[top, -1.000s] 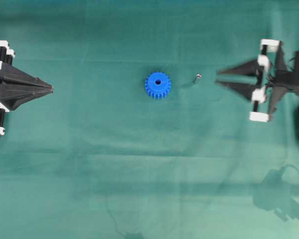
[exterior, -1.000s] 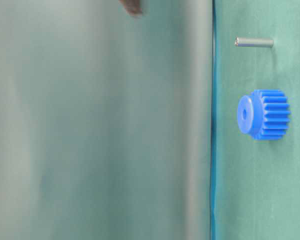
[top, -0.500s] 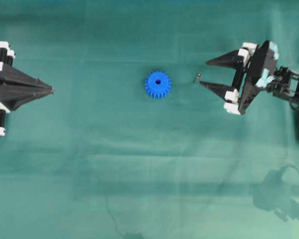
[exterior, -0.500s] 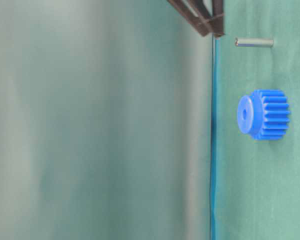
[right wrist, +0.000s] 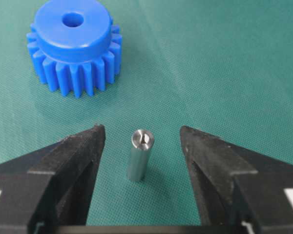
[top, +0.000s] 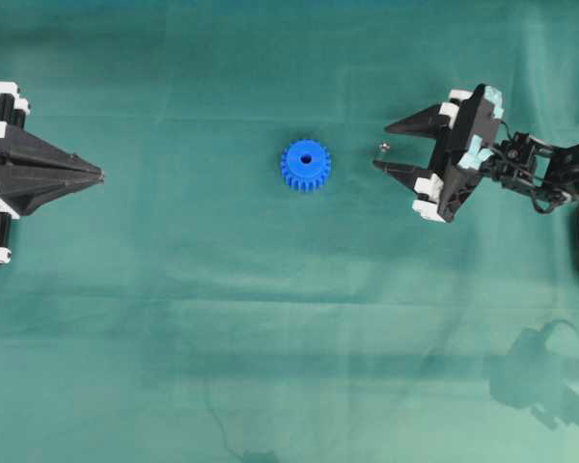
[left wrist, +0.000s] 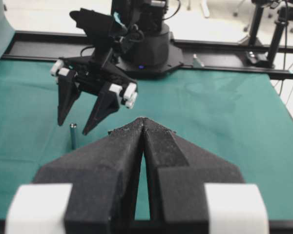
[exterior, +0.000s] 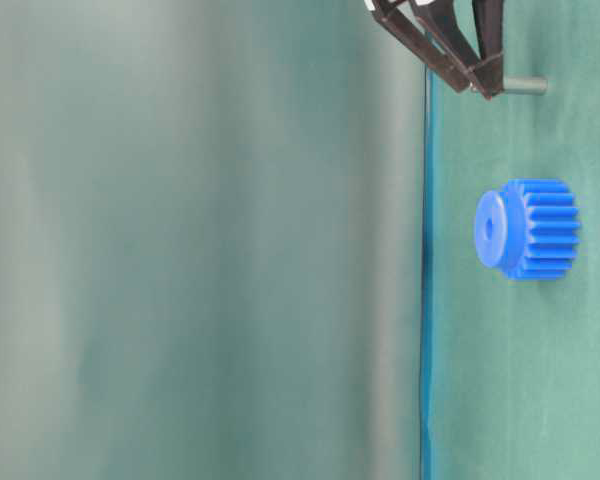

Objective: Insert the shaft placed at a random location into the center hole of the small gear at another random location.
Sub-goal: 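Lower the right gripper and close it on the silver shaft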

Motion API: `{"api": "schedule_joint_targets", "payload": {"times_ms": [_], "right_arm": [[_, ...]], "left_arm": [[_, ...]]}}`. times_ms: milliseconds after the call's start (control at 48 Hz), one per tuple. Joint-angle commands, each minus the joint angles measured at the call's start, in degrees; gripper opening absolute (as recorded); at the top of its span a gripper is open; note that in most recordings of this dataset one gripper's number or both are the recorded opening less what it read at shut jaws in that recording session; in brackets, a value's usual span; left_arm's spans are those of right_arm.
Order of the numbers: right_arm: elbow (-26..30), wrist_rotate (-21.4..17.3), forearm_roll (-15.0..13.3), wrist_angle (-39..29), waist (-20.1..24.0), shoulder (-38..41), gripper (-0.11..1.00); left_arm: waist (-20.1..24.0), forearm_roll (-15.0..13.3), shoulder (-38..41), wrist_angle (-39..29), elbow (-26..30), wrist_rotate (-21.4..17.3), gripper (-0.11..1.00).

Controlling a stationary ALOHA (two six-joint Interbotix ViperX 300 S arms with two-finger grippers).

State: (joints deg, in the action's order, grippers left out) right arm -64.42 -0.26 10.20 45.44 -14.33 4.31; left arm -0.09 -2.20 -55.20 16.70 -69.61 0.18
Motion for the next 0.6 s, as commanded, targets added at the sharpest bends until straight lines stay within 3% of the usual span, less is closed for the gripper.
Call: {"api": "schedule_joint_targets", "payload": {"times_ms": [0, 104, 271, 584], "right_arm": [[1.05, -0.18, 0.18, 0.7, -0.09, -0.26, 0.6], [0.97, -0.18, 0.18, 0.7, -0.09, -0.18, 0.5], [0.79, -0.09, 0.0, 0.7, -0.09, -0.26, 0.14], [1.14, -0.18, 0.0, 0.26, -0.09, -1.32, 0.14]], "left_arm": [[-0.18, -0.09, 0.26, 0.35, 0.62, 0.09, 0.0], [-0.18, -0.09, 0.26, 0.35, 0.62, 0.09, 0.0], [-0.18, -0.09, 0.18, 0.35, 0.53, 0.09, 0.0], [-0.18, -0.09, 0.18, 0.26, 0.44, 0.53, 0.0]]}}
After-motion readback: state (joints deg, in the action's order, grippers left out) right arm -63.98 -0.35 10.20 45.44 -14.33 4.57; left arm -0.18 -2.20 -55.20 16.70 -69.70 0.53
